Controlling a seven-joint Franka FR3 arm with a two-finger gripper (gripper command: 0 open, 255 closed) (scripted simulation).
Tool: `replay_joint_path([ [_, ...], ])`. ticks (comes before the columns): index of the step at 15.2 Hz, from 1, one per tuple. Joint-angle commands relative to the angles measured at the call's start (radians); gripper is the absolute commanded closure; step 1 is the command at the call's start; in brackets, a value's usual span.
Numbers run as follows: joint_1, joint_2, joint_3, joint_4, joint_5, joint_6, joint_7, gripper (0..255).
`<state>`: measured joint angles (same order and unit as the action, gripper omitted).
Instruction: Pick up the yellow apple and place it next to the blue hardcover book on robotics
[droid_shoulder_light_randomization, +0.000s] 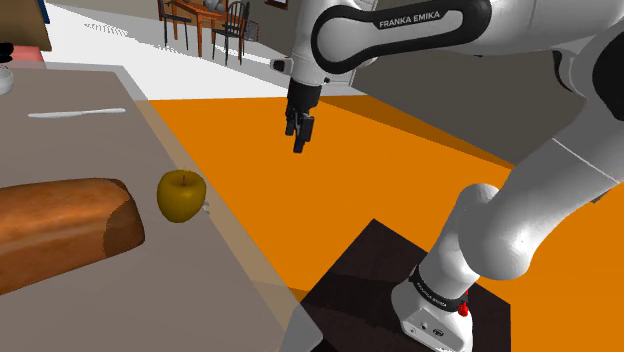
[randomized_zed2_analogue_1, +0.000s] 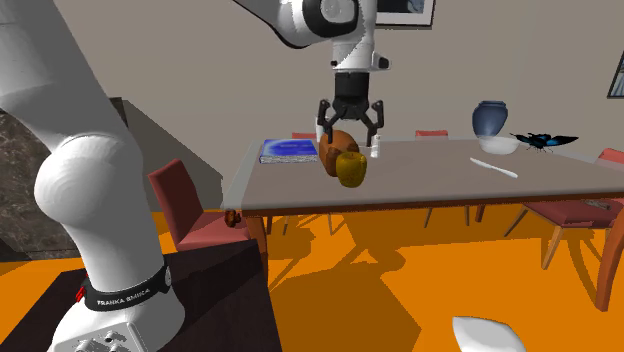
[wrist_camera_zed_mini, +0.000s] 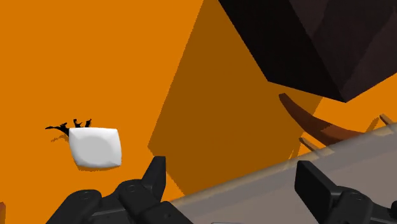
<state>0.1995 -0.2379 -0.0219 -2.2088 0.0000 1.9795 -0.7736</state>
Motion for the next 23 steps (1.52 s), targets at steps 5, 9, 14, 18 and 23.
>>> replay_joint_path([
  [5, 0.054, 0.17, 0.022, 0.112, 0.034, 0.122, -0.192, 0],
  [9, 0.083, 0.267, 0.046, 0.196, 0.057, 0.175, -0.315, 0],
  [14, 0.115, 0.375, 0.089, 0.3, 0.08, 0.227, -0.462, 0],
  [18, 0.14, 0.451, 0.13, 0.379, 0.091, 0.26, -0.573, 0],
  [23, 0.144, 0.486, 0.134, 0.371, 0.089, 0.304, -0.578, 0],
])
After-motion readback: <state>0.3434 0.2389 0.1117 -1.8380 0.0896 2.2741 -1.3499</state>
